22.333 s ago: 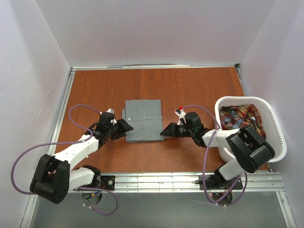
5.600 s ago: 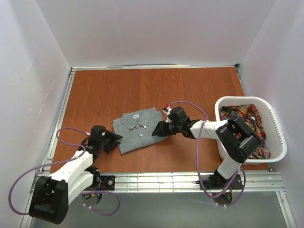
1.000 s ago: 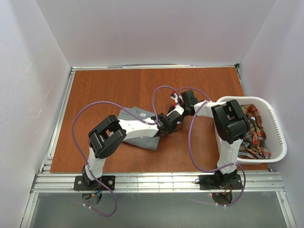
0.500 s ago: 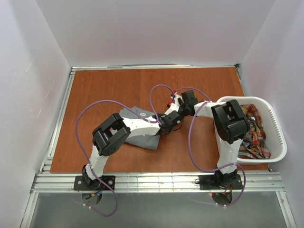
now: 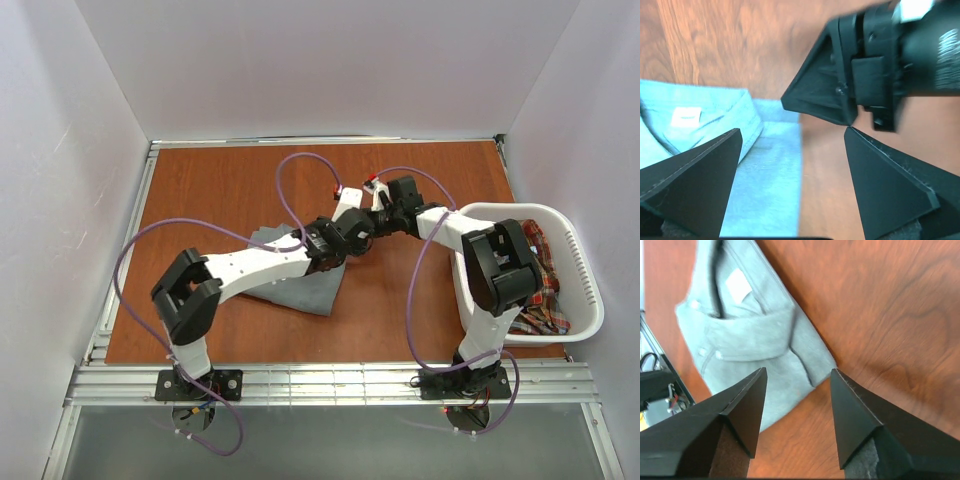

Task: Fold and stack the long sleeve shirts
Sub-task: Fold the shirt

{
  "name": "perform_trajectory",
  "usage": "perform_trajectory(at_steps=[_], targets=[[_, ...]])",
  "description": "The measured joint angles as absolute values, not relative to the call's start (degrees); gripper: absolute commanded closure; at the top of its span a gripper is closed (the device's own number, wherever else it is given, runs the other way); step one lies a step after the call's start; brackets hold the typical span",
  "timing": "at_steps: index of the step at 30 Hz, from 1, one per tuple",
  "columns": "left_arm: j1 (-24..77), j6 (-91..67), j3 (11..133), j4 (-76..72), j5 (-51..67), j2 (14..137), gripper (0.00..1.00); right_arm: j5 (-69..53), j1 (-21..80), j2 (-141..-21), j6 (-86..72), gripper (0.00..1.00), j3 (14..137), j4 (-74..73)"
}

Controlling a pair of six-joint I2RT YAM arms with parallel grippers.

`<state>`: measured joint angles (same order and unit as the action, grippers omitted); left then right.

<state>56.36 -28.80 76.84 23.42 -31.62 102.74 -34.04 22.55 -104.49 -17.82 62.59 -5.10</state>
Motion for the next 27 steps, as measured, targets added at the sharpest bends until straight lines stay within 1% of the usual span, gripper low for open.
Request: perform_trajectory(at_steps=[2,3,4,5,8,9,10,15,19,24,27], targets=[[56.03,-29.71,76.77,23.05,-30.41,99.31,0.23,-33.61,22.46,-102.65,-18.04,0.51,62.89,-5.13],[55.86,-30.24,76.66,22.52,-29.98,97.69,0.25,-33.58,22.31,-101.71,-18.24,0.52,62.89,-5.26],[55.61,-30.89,76.44,22.00,-29.61,96.25,0.32,-33.63,22.22,-100.92,-18.57,0.53,62.89,-5.48],[55.18,-31.70,75.83,21.30,-29.19,94.72,0.34,-33.82,22.20,-100.29,-19.05,0.57,62.87,-5.61],[52.95,-33.87,72.60,20.21,-27.57,92.23,0.39,-35.31,22.35,-98.43,-20.97,0.65,61.41,-4.40],[51.55,-34.76,70.89,19.64,-26.79,91.85,0.42,-35.83,22.59,-97.78,-21.63,0.66,60.38,-3.86],[49.43,-35.81,68.34,18.68,-26.00,91.59,0.45,-36.29,22.94,-97.25,-22.39,0.70,59.16,-3.01],[39.27,-38.41,57.87,17.17,-22.83,92.07,0.49,-37.98,27.22,-97.23,-25.98,0.76,53.91,1.50],[33.10,-40.47,52.16,14.66,-20.38,92.40,0.52,-38.37,30.65,-100.82,-27.97,0.80,52.64,5.91],[28.62,-42.41,48.80,11.73,-15.97,92.58,0.53,-37.32,30.09,-105.47,-28.32,0.80,51.29,8.67],[26.35,-42.92,48.47,10.66,-13.28,92.36,0.52,-35.86,28.99,-105.86,-28.05,0.80,50.61,8.84]])
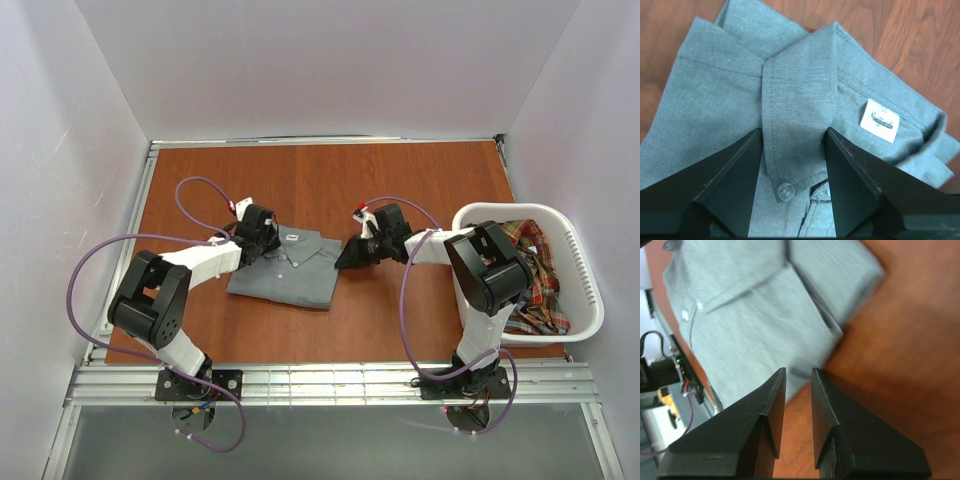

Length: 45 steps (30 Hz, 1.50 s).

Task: Fold and stack the long sleeve shirts
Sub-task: Fold the shirt, then neatly place the folded shirt to the corner

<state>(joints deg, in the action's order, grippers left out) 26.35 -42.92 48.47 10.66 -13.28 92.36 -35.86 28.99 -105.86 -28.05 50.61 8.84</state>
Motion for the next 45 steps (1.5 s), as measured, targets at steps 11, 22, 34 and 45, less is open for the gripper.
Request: perform_trajectory(at_steps=[11,22,34,45], targets=[[24.34,-47.00,43.09,15.51,-10.90,70.39,0.37,-32.71,35.86,-91.02,-27.88,0.77,48.34,6.52],[21.96,-56.58,24.80,15.86,-10.35,64.73,0.50,-31.46,43.83,-96.68,-32.75,0.78,40.21,10.96],[16.16,-56.93,26.76,19.99,-8.47,63.18,0.23,-26.94,39.42,-90.52,-32.08,0.65,38.63,8.14],[20.58,-73.23,24.03,27.66,-1.21,41.82,0.18,-16.53,39.16,-68.75,-28.01,0.19,42.76,-5.41]])
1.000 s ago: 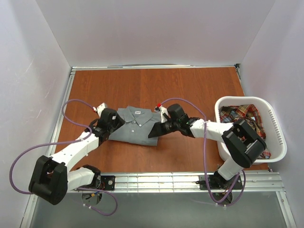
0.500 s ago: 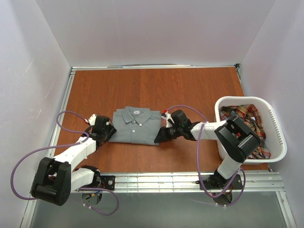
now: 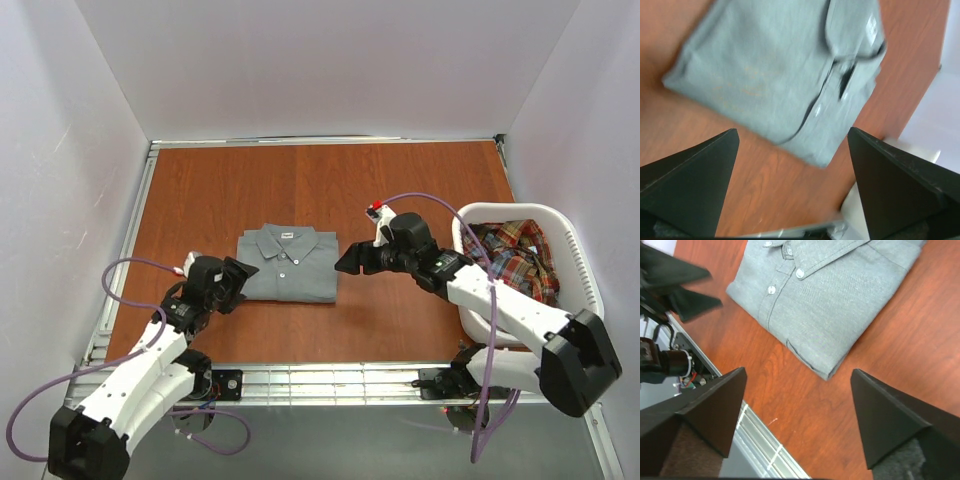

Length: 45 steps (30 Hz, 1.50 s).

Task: Fold and stack the long sleeve shirts
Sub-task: Neatly place the folded shirt to the corner

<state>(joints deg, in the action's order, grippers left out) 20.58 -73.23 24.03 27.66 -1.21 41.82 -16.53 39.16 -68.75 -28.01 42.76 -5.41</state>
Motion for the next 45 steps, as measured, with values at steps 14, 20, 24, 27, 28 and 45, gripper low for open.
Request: perform_trajectory(at_steps=[14,20,24,27,28,45], targets=[[45.93,-97.58,19.51,20.16,-12.99,54.94,0.30,-11.92,38.74,-53.39,-28.47,0.17,42.26,-12.60],[49.01,-102.41,20.43,12.38,-19.46,62.57,0.42,-11.16,38.30,-51.31,-28.27,0.17,42.09,-13.93],[50.11,-104.66,21.28,8.56,-21.91,66.83,0.53,-10.63,38.09,-50.30,-28.25,0.17,41.08,-14.41],[50.43,-106.63,21.21,7.94,-23.35,67.90,0.81,-10.59,37.87,-50.30,-28.10,0.18,40.95,-14.98],[50.48,-106.80,21.10,8.14,-23.81,68.16,0.87,-10.59,37.82,-50.28,-28.05,0.17,40.91,-15.00],[23.00,-89.76,31.44,-1.39,-17.98,84.25,0.99,-7.73,37.19,-48.53,-23.29,0.18,41.74,-20.21]])
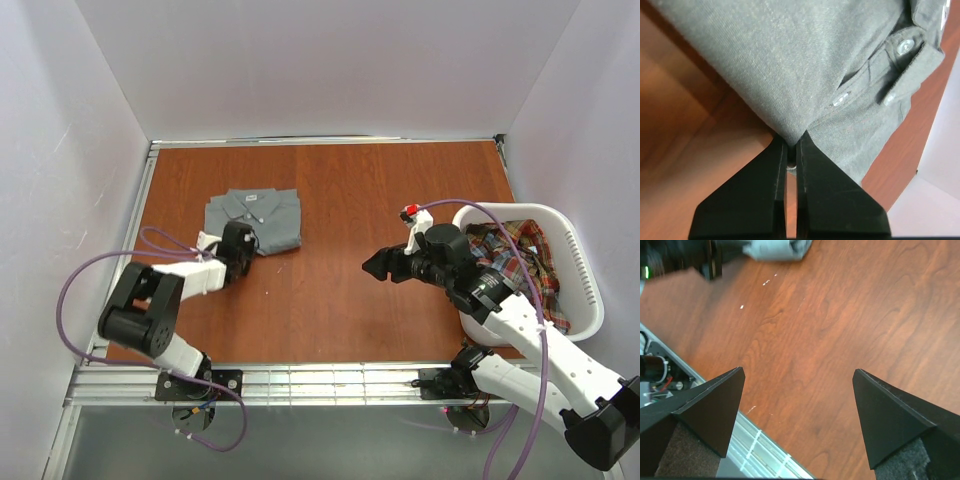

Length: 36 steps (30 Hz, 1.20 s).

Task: Fold and stack the long sleeve shirts
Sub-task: Neatly place the folded shirt to the corner

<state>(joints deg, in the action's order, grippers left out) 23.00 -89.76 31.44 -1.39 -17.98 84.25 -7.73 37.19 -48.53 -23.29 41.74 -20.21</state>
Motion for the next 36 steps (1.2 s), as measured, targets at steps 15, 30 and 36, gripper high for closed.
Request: perform_trajectory(at_steps=[15,30,36], targets=[[-7.29,-67.81,64.55,-8.10,5.96,116.25,0.94,1.85,37.08,-47.57,-15.11,0.16,49.91,-27.22],[-13.02,-61.04,71.46,-5.04,12.80,117.73,0.09,5.91,36.75,-47.62,-12.82,0.13,52.36,-30.33],[-13.08,-56.23,63.53,7.73,12.25,105.45,0.02,8.75,36.75,-47.31,-11.99,0.03,56.38,-32.12]])
